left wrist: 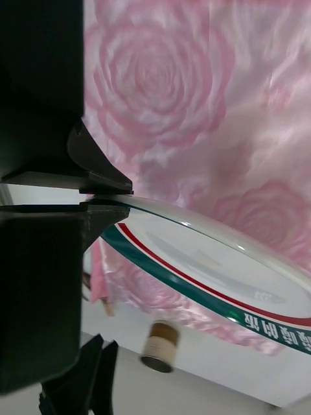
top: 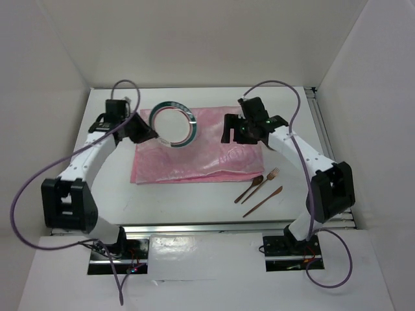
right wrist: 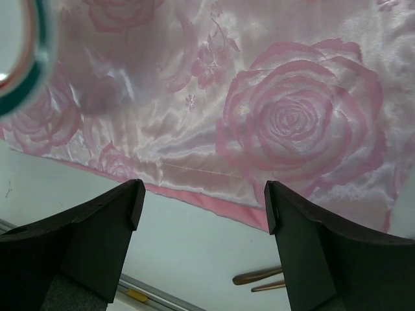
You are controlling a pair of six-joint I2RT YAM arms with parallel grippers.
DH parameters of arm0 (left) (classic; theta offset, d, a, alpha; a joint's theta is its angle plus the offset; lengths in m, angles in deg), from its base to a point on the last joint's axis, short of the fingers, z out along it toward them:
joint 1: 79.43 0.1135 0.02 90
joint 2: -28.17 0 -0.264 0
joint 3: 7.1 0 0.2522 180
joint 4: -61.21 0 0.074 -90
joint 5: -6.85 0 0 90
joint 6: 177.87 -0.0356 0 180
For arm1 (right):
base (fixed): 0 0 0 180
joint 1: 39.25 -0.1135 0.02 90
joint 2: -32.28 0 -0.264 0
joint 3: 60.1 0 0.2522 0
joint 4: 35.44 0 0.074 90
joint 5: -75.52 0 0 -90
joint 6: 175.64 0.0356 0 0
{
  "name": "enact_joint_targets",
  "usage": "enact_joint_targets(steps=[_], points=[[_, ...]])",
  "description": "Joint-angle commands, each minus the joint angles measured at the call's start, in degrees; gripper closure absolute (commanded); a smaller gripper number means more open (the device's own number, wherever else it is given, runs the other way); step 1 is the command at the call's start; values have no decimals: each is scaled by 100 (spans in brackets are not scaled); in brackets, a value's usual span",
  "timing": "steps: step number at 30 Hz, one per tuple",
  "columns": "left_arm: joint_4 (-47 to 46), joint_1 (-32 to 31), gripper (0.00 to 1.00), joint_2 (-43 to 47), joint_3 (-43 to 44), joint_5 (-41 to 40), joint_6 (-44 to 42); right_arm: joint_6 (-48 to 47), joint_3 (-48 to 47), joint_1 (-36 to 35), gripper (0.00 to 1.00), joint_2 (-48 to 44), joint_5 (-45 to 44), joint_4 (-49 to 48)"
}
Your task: Set the dinner table for one person
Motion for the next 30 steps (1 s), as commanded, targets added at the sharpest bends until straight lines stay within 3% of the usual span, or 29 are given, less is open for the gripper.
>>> enact_joint_targets(steps=[1, 6, 16, 20, 22, 23, 25, 27, 30], points=[[-535, -608, 100, -808, 720, 610, -212, 107, 90, 148, 13, -681, -290, -78], [-507, -1136, 100, -2084, 1670, 864, -203, 160, 90, 815, 13, -884, -159, 325], [-1123, -1303, 100, -3289, 1637, 1235, 192, 344, 433, 1782, 13, -1499, -325, 501], [-879, -1364, 100, -3596, 1714, 1166, 131, 344, 284, 1976, 13, -1350, -667, 677], [-485, -1418, 93, -3650, 1820, 938, 52, 467, 170, 2125, 13, -1131, -957, 861], [-369, -1470, 79, -3702, 1873, 832, -35, 633, 170, 2204, 13, -1069, -1011, 862], [-115, -1523, 65, -3702, 1873, 551, -124, 687, 170, 2337, 14, -963, -1272, 862], [53, -1575, 41, -3650, 1873, 410, -264, 827, 170, 2398, 14, -832, -1511, 687], [378, -1576, 27, -3458, 1820, 164, -413, 941, -32, 2635, 17, -437, -1512, 634]])
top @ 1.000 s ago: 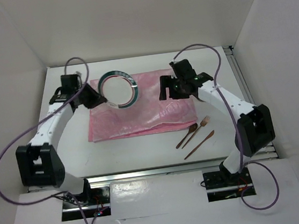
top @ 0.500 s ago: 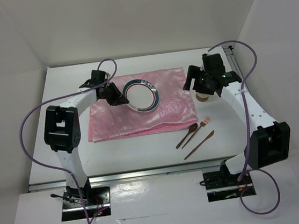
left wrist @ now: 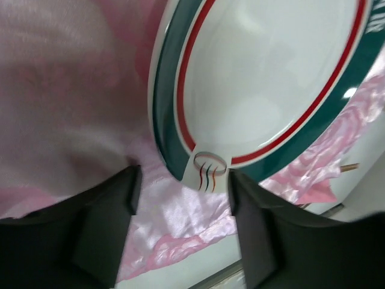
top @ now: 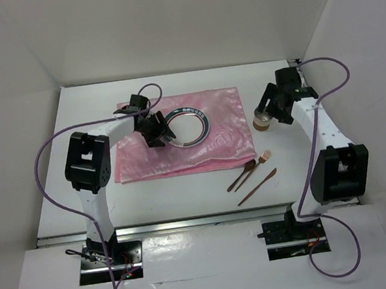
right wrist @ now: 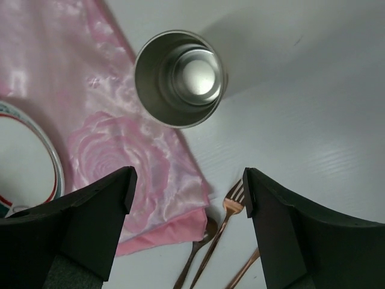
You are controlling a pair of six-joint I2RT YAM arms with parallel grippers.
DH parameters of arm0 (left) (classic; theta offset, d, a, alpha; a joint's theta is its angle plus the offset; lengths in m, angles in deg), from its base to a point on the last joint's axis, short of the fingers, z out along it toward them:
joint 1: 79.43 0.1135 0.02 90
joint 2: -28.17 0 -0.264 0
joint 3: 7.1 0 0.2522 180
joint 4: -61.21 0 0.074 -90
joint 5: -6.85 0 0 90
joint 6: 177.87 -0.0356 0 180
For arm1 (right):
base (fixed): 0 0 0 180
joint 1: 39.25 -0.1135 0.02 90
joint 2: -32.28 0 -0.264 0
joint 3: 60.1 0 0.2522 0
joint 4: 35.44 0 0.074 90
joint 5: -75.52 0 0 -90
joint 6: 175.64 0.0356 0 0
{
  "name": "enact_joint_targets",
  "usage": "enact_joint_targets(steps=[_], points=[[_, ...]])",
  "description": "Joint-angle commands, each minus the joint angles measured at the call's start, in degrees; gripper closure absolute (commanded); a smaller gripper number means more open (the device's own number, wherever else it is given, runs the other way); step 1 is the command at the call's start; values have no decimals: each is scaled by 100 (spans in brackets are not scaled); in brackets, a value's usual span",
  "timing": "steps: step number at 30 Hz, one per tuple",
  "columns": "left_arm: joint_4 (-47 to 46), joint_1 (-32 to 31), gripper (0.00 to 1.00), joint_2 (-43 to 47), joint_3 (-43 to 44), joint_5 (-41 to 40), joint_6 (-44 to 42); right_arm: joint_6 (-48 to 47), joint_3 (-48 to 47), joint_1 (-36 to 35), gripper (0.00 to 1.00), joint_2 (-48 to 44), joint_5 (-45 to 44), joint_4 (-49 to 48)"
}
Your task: Set the dinner table for one person
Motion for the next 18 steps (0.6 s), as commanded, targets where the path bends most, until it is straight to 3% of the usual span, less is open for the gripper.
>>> enact_joint_targets(steps=[1, 4, 11, 14, 18], points=[[543, -26, 21, 226, 41, -385, -263, 262, -417, 270, 17, 464, -276, -33], [762, -26, 15, 594, -12, -658, -386, 315, -558, 350, 17, 860, -178, -103], [1219, -26, 15, 1745, 48, -966, -693, 570, -945, 403, 28, 1608, -424, -367], [1561, -26, 15, 2063, 242, -1220, -886, 640, -1102, 403, 34, 1933, -529, -315], [1651, -26, 17, 2608, 305, -1274, -1028, 701, -1103, 456, 50, 2057, -530, -314]])
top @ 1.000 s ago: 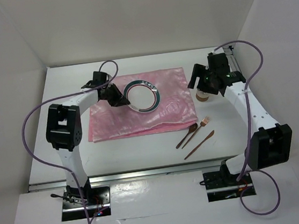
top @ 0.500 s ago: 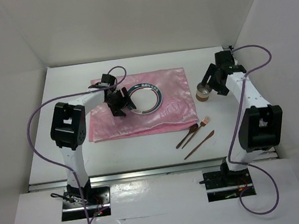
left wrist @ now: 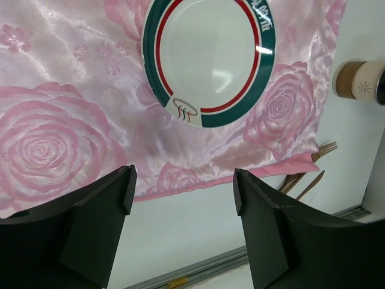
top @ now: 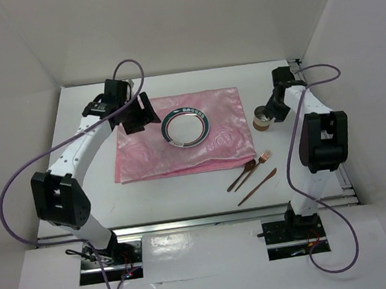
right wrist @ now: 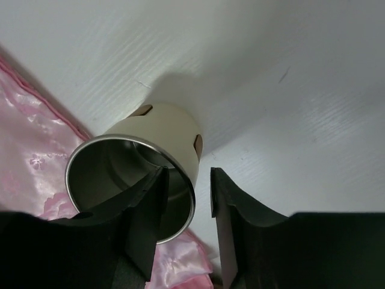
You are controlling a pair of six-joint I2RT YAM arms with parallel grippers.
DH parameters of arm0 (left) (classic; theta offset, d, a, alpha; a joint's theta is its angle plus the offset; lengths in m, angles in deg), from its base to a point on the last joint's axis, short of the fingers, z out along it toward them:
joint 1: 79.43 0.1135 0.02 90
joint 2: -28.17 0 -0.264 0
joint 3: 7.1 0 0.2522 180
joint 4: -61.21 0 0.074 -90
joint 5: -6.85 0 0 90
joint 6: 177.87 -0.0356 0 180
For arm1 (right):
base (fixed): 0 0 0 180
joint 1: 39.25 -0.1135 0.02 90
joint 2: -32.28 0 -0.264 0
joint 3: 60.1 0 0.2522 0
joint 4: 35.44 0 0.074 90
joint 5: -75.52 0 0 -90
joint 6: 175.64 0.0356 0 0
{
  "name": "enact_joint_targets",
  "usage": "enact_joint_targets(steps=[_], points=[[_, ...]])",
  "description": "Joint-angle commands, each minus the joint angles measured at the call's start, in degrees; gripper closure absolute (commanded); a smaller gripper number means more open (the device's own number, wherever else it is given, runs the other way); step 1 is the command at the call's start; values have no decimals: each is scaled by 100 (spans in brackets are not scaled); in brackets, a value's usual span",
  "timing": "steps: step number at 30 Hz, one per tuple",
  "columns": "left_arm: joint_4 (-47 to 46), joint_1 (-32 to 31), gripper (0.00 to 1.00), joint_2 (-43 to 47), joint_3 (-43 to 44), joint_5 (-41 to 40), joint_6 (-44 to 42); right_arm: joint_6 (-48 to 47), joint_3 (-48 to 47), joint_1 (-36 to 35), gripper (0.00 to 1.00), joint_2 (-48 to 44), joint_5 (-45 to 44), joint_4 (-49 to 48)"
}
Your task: Set the dinner table for one person
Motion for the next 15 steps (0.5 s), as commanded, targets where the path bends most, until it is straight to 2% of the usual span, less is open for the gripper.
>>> enact_joint_targets(steps=[1, 3, 5, 6, 9, 10, 15], points=[[300, 83, 18, 568, 78, -192, -276, 164, -242, 47, 56, -21, -195, -150], [230, 136, 18, 746, -98, -192, -276, 112, -242, 47, 62, -22, -143, -273], [159, 189, 18, 887, -195, -122, -223, 50, -364, 47, 73, -75, -142, -273], [107, 189, 18, 957, -248, -43, -223, 50, -365, 47, 82, -75, -142, -204], [159, 189, 18, 957, -248, 10, -276, -2, -575, 47, 98, -136, -142, -141], [212, 189, 18, 957, -248, 10, -276, -3, -628, 47, 100, -136, -142, -80], [326, 250, 18, 1072, -196, 10, -390, -301, -980, -15, 100, -408, 129, -237]])
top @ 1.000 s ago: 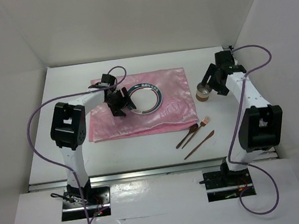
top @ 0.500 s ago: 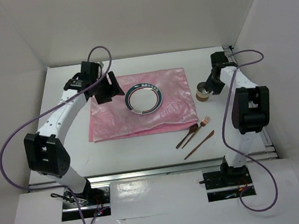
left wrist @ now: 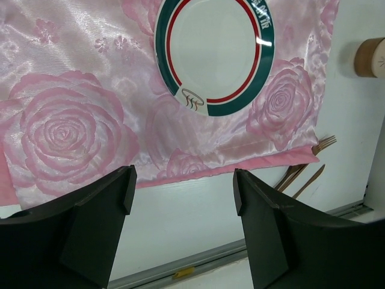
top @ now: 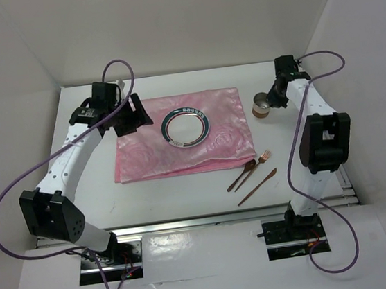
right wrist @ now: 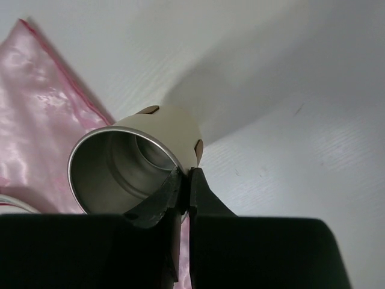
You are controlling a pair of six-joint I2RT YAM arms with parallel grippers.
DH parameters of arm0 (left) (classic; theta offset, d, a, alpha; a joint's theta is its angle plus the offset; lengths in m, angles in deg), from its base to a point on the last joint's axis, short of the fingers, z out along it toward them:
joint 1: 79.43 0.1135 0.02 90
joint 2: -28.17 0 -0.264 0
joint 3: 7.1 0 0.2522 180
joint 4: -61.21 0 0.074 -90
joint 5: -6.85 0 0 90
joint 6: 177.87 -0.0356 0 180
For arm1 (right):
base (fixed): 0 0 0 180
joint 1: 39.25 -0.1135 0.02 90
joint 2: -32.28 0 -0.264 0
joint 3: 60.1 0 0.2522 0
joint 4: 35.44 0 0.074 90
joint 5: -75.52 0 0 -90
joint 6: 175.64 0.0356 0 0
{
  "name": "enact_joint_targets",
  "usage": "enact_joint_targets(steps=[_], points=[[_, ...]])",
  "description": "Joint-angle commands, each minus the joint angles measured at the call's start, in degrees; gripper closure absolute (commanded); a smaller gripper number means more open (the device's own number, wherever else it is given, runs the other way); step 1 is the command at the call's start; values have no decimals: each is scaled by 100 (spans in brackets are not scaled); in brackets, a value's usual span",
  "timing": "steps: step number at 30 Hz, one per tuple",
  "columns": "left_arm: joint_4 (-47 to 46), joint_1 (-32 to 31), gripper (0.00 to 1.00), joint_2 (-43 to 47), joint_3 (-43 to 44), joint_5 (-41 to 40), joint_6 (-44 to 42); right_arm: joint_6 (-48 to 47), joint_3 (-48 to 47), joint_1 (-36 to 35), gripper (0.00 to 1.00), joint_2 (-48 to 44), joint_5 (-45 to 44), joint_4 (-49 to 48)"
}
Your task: Set the dinner table for one person
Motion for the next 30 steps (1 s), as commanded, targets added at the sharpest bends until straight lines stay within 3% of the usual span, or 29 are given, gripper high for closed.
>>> enact_joint_targets(steps=[1, 4, 9, 15, 30], points=[[51, 34, 18, 287, 16, 52, -152, -208, -499, -165, 100, -424, 121, -240], [51, 34, 18, 454, -36, 52, -152, -348, -1008, -411, 100, -205, 244, -293], [112, 34, 18, 709, -141, -9, -204, -471, -2683, -974, 100, 954, 139, 170], [112, 87, 19, 885, -554, -80, -205, -471, -4048, -1309, 100, 2001, -195, 585], [-72, 139, 19, 1158, -1073, 16, -82, -304, -4244, -1414, 99, 2934, -20, 568]])
